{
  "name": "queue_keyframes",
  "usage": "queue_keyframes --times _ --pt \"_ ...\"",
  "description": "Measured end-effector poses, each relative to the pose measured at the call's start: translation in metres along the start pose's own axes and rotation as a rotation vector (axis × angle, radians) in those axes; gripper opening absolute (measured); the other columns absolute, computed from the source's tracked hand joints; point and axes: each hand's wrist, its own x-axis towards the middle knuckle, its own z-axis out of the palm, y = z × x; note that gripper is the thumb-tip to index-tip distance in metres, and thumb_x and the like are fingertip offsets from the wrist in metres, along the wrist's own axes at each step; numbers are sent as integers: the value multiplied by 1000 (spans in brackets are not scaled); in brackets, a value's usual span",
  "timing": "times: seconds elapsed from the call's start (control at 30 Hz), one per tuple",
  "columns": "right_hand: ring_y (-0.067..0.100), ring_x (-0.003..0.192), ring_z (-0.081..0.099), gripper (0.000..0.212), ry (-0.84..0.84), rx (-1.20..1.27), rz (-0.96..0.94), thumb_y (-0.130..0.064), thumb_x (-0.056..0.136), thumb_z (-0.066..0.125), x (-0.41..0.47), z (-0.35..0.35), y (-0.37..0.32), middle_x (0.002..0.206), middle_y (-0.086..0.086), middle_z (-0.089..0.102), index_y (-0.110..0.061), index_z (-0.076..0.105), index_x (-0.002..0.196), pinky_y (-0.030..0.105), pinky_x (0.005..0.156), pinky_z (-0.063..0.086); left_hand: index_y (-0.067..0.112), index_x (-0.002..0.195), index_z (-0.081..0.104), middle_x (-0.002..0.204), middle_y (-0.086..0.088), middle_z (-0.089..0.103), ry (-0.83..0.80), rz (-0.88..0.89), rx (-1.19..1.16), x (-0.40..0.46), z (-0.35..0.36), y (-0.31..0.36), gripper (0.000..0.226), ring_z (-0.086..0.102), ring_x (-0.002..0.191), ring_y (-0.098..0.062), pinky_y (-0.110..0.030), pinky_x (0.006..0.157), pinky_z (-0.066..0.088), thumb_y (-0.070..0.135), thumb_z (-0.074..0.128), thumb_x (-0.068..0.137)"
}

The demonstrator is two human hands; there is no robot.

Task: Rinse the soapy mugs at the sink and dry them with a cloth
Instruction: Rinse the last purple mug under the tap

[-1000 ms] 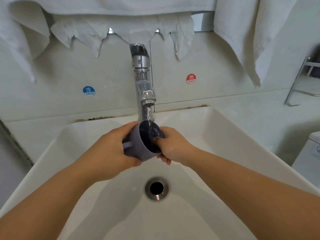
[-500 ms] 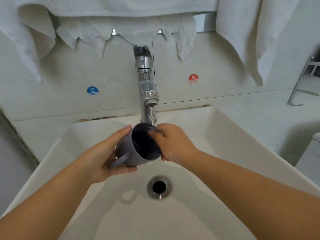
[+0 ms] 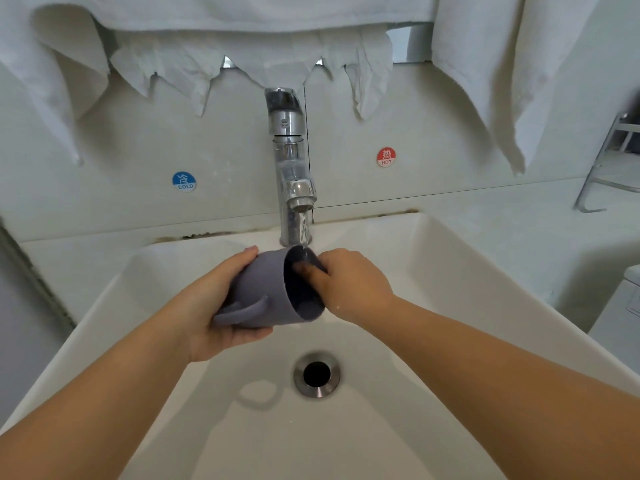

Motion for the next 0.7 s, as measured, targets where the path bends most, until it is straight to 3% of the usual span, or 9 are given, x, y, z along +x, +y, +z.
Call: queue_keyframes --times 0.07,0.17,0.23,0.33,0.43,0.53,0.7 --pt "18 54 45 45 -8 3 39 -46 97 46 1 1 5 59 -1 49 -19 45 60 29 50 32 23 100 67 92 -3 72 23 6 4 0 0 2 32 67 89 -25 -42 69 55 51 64 84" --pt "18 58 39 27 -206 256 79 -20 89 59 -2 10 6 63 4 46 -10 50 66 27 53 30 21 100 68 87 -4 74 46 -17 39 1 -1 0 35 67 87 -26 -41 66 56 52 65 83" --pt "18 64 39 14 -277 318 84 -9 87 57 -4 14 2 70 6 47 -7 51 74 26 54 31 20 100 69 81 -4 76 39 -30 54 2 -1 -1 36 68 86 -27 -41 65 56 52 66 83" --pt "18 63 44 14 -132 294 56 -10 86 52 -2 14 2 69 2 50 -12 49 73 27 56 36 21 99 69 82 -3 75 16 -31 62 1 1 -2 35 68 85 -26 -42 66 56 52 67 82" --pt "22 73 55 17 -22 144 -13 -19 93 46 -2 7 3 78 1 59 -19 55 78 31 63 42 22 94 69 70 -1 74 -17 -30 92 0 4 -3 32 67 79 -25 -40 66 56 51 66 82" --pt "24 84 60 20 -36 147 -61 -20 96 44 -3 8 4 93 4 66 -15 62 100 35 72 49 21 94 68 73 -3 74 -8 -34 77 -1 1 0 30 67 83 -27 -42 68 55 49 66 83" --pt "13 69 50 7 -157 372 4 -5 87 55 -2 12 3 79 2 56 -10 55 91 21 59 40 21 96 70 89 -10 75 -19 -89 37 1 -7 2 29 67 91 -33 -46 74 57 48 65 85"
